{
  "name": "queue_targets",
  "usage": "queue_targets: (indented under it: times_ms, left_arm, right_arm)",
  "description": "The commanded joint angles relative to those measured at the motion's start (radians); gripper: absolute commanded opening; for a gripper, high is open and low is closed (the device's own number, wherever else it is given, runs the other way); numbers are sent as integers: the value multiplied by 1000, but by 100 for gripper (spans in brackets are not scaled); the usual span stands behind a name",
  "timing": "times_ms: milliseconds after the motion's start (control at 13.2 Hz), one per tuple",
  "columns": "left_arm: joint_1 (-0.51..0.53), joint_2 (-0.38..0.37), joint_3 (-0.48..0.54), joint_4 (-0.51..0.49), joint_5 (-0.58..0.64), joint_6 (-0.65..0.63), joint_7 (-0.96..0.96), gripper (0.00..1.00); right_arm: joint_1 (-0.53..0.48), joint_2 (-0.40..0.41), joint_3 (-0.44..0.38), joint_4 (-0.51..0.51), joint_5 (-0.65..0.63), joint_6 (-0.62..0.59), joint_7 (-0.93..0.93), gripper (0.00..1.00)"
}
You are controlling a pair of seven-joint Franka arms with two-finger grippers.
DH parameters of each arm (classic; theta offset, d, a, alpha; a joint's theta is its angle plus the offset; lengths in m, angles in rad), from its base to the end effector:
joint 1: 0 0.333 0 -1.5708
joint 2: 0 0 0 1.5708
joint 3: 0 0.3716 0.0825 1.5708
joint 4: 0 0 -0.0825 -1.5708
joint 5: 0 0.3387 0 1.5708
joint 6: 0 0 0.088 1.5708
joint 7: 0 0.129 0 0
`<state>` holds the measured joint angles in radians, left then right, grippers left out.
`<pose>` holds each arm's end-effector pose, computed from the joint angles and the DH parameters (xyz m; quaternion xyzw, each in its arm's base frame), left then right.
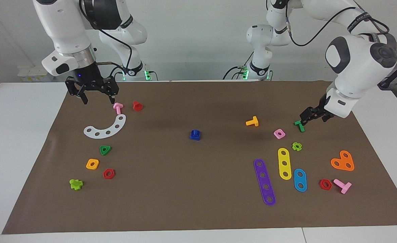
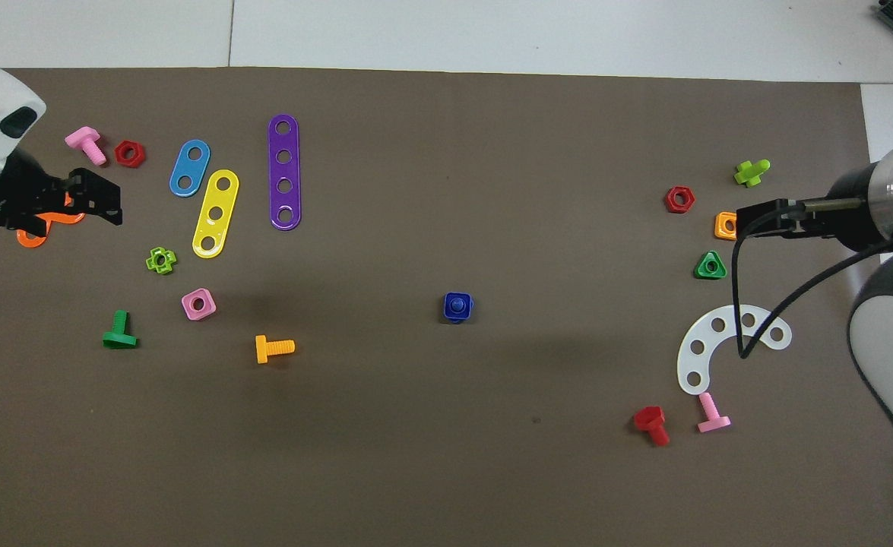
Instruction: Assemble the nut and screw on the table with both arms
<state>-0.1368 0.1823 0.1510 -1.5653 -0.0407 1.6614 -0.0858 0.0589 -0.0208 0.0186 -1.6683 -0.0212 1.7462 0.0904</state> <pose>0.5726 -0.0047 0.5701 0.9977 0.0520 -0.0422 0.0050 0.5177 0.0379 0.6429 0.9987 -0.0051 0.0500 0.0065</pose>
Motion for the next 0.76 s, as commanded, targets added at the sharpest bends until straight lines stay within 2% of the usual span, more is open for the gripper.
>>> queue_targets:
  times_ms: [0, 304, 684]
  left_arm:
    - [11, -133, -15, -101, 33, 6, 30, 100]
    - [11, -152, -15, -56, 35, 21, 101, 100]
    - [23, -152, -15, -61, 35, 74, 118, 100]
  right_arm:
    - [-10, -4, 4, 2, 23, -16, -23, 100]
    - [-10, -4, 4, 2, 23, -16, -23, 100]
    - [-10, -4, 4, 2, 23, -16, -23, 100]
